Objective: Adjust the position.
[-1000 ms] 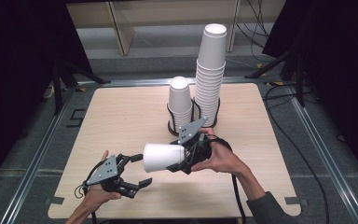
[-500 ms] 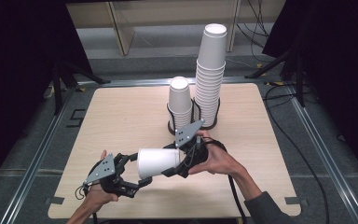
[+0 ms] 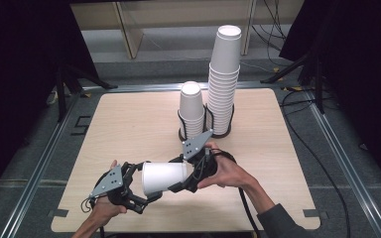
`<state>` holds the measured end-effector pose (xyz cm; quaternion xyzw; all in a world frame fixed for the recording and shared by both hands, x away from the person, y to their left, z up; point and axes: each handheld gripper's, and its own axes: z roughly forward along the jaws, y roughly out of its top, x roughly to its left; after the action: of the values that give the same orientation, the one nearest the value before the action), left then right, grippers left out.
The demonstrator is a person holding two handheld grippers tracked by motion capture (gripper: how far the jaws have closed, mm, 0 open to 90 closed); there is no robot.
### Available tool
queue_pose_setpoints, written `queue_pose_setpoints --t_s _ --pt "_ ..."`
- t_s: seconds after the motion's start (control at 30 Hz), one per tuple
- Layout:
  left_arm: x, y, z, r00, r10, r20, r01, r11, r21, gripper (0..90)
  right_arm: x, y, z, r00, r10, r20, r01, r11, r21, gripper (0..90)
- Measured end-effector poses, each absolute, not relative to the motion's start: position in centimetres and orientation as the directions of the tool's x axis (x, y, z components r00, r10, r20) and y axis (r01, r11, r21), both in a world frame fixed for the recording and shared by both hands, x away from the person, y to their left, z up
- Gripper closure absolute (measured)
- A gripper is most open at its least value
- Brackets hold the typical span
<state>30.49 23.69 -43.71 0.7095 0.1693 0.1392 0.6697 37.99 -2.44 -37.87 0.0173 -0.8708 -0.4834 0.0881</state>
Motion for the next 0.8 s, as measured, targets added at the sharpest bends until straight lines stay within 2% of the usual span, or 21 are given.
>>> queue_pose_setpoints --t_s 0.17,0.2,0.27,0.5,0.63,0.67,0.7,0.8 --pt "30.75 24.09 -43.59 0.915 0.403 -0.031 0.066 -0.073 0.995 3.7 38.14 -2.4 -38.14 -0.983 -0.12 0.136 0.052 0.534 0.844 21.0" --pt "30.79 24.11 -43.56 0.917 0.399 -0.029 0.066 -0.081 0.994 4.1 37.92 -2.51 -38.13 -0.981 -0.103 0.164 0.081 0.55 0.831 21.0" --pt "30.84 24.16 -43.48 0.92 0.39 -0.029 0.069 -0.088 0.994 4.8 38.14 -2.47 -38.19 -0.984 -0.124 0.128 0.04 0.544 0.838 21.2" --pt "30.97 24.17 -43.26 0.922 0.385 -0.03 0.075 -0.103 0.992 6.7 38.42 -2.64 -38.55 -0.98 -0.127 0.155 0.064 0.538 0.841 20.7" --pt "31.01 24.1 -43.28 0.914 0.406 -0.015 0.075 -0.132 0.988 7.3 38.49 -2.71 -38.63 -0.983 -0.09 0.16 0.082 0.564 0.822 16.4" --pt "31.07 24.14 -43.37 0.907 0.421 0.002 0.076 -0.167 0.983 7.3 38.52 -2.82 -38.46 -0.992 -0.045 0.116 0.067 0.59 0.804 15.4" --pt "31.12 24.07 -43.46 0.904 0.427 0.001 0.08 -0.172 0.982 7.4 38.32 -2.97 -38.23 -0.993 -0.011 0.116 0.084 0.614 0.785 15.5" --pt "31.18 23.88 -43.58 0.898 0.44 0.018 0.082 -0.207 0.975 7.4 38.08 -2.94 -37.82 -0.997 0.021 0.068 0.066 0.645 0.762 15.6"
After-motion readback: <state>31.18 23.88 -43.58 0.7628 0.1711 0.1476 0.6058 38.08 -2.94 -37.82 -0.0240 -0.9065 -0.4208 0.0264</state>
